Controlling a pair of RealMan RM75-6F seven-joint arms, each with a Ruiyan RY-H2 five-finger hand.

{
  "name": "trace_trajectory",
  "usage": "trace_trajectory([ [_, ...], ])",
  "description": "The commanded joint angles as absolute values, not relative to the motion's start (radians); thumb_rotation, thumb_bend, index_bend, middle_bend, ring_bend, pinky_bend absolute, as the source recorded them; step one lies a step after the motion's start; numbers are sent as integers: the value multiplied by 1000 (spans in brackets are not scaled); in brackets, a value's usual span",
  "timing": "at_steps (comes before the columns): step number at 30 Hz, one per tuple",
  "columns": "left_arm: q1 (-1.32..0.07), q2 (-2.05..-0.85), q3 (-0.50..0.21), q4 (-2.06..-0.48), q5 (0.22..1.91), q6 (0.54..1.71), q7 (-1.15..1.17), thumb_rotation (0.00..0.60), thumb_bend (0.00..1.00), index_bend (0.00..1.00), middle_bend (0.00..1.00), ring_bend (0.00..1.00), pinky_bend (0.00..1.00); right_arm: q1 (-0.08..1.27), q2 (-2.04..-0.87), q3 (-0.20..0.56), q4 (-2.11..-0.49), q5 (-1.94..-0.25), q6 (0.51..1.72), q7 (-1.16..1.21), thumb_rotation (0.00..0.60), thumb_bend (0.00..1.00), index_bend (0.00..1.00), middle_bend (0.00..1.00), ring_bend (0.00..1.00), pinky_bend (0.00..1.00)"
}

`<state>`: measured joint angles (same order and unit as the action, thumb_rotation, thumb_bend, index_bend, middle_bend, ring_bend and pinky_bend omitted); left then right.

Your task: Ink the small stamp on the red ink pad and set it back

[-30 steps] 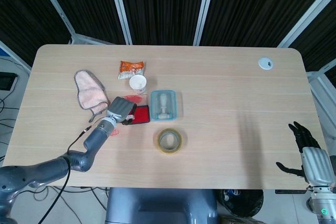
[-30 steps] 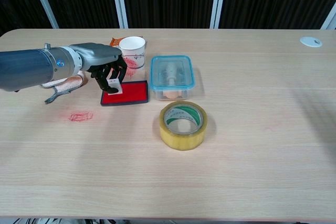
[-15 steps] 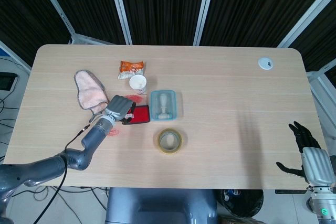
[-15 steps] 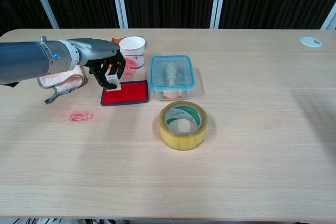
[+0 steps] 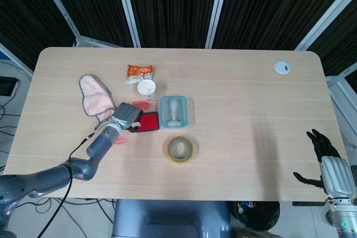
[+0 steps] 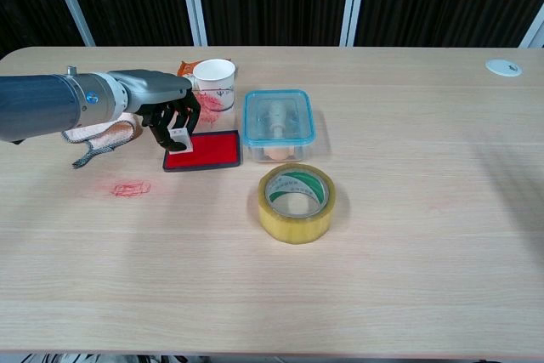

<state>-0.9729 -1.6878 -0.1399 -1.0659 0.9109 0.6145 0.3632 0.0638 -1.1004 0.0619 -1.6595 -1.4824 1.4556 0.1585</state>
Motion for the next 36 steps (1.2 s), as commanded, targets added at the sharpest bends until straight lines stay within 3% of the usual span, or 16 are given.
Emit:
trace_trajectory([
  [1,-974,-1691,-139,-1059,913,612,359,600,490,709,713,559,642,64,-1100,62,-1660,-1482,1455,159,600,148,0,0,0,185],
  [23,-969,-1710,-120,-1014,924,602,345,600,490,711,714,560,642,64,-1099,63,-1665,-1476,1449,163,600,148,0,0,0,185],
  [36,-966,-1634,-149,-1134,946,645,328,600,490,712,714,560,642,63,-1100,63,-1662,-1482,1457,159,600,149,0,0,0,185],
])
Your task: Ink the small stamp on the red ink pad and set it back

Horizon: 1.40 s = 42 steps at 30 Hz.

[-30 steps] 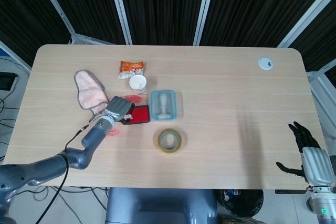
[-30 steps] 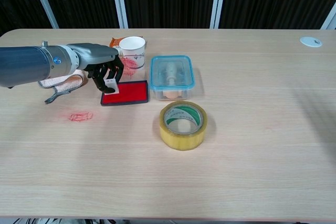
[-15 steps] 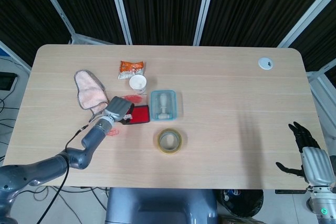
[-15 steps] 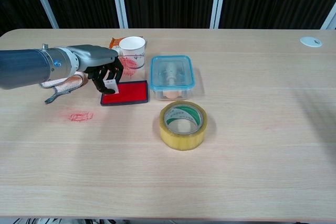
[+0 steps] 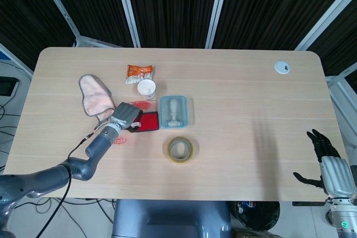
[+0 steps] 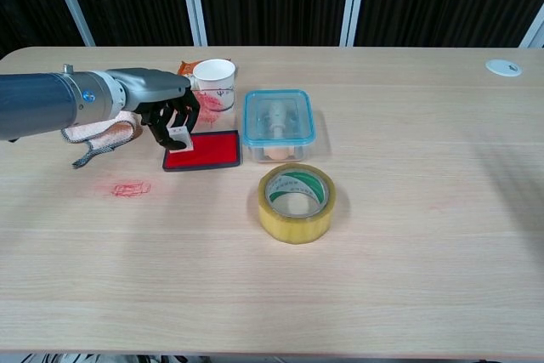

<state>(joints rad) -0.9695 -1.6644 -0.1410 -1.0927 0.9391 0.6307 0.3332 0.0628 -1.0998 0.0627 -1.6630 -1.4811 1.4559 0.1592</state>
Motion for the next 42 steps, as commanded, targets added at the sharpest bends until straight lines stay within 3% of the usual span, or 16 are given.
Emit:
trace_trajectory([
  [1,-964,-1622,-151,-1150,948,649,326,600,490,712,714,560,642,62,-1100,63,-1662,-1482,1458,159,600,149,0,0,0,185],
  [20,-873,-1387,-83,-1403,991,675,274,600,490,713,714,560,642,60,-1104,62,-1657,-1489,1466,149,600,150,0,0,0,185],
  [42,-810,-1421,-17,-1322,1164,642,116,600,490,707,701,549,636,62,-1104,62,-1659,-1487,1462,148,600,152,0,0,0,184],
])
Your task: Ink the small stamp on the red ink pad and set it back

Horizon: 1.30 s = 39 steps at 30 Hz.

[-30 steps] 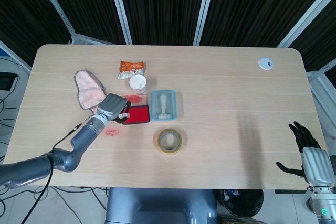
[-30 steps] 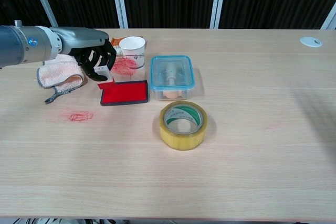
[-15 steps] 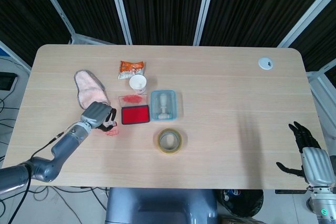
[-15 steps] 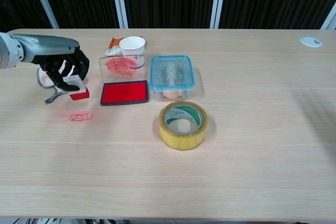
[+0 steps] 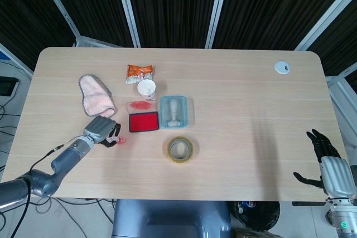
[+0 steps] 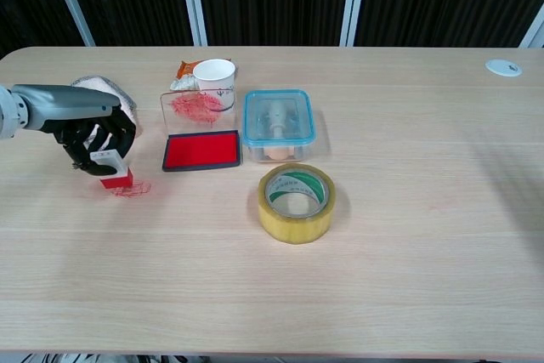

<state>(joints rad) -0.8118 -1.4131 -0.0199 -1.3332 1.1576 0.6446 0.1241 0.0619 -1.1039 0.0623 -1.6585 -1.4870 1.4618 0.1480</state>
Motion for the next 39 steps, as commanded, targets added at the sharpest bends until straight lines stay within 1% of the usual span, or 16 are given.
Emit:
trace_trajectory([
  [1,-809,-1424,-17,-1317,1167,641,113,600,490,707,701,549,636,62,-1104,62,-1659,-1487,1461,149,600,152,0,0,0,184],
  [23,-818,-1481,-28,-1238,1209,631,76,600,490,700,685,533,609,63,-1104,61,-1660,-1488,1460,147,600,153,0,0,0,185],
  [39,-820,-1516,-27,-1201,1213,614,70,600,481,666,645,485,565,62,-1105,62,-1659,-1486,1460,147,600,152,0,0,0,185],
])
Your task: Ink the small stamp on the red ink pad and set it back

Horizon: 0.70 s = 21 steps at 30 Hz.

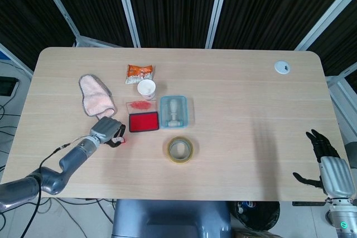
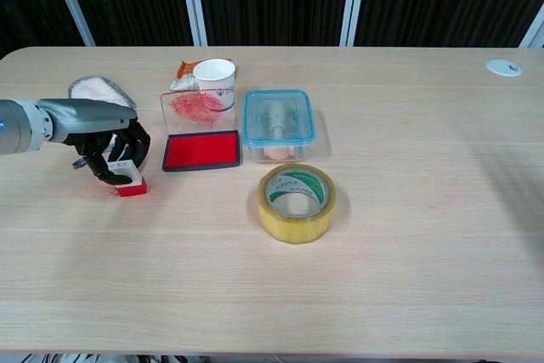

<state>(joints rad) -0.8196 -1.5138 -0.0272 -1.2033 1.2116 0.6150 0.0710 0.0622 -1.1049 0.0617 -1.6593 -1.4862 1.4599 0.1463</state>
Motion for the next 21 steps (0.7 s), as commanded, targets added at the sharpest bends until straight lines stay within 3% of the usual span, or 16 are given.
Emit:
trace_trajectory([
  [1,-820,-1516,-26,-1199,1212,612,69,600,476,662,641,480,561,62,-1105,62,-1659,-1486,1460,147,600,152,0,0,0,185],
  [21,-824,-1513,-23,-1189,1188,594,108,600,317,498,461,339,433,63,-1105,61,-1658,-1487,1459,147,600,152,0,0,0,185],
])
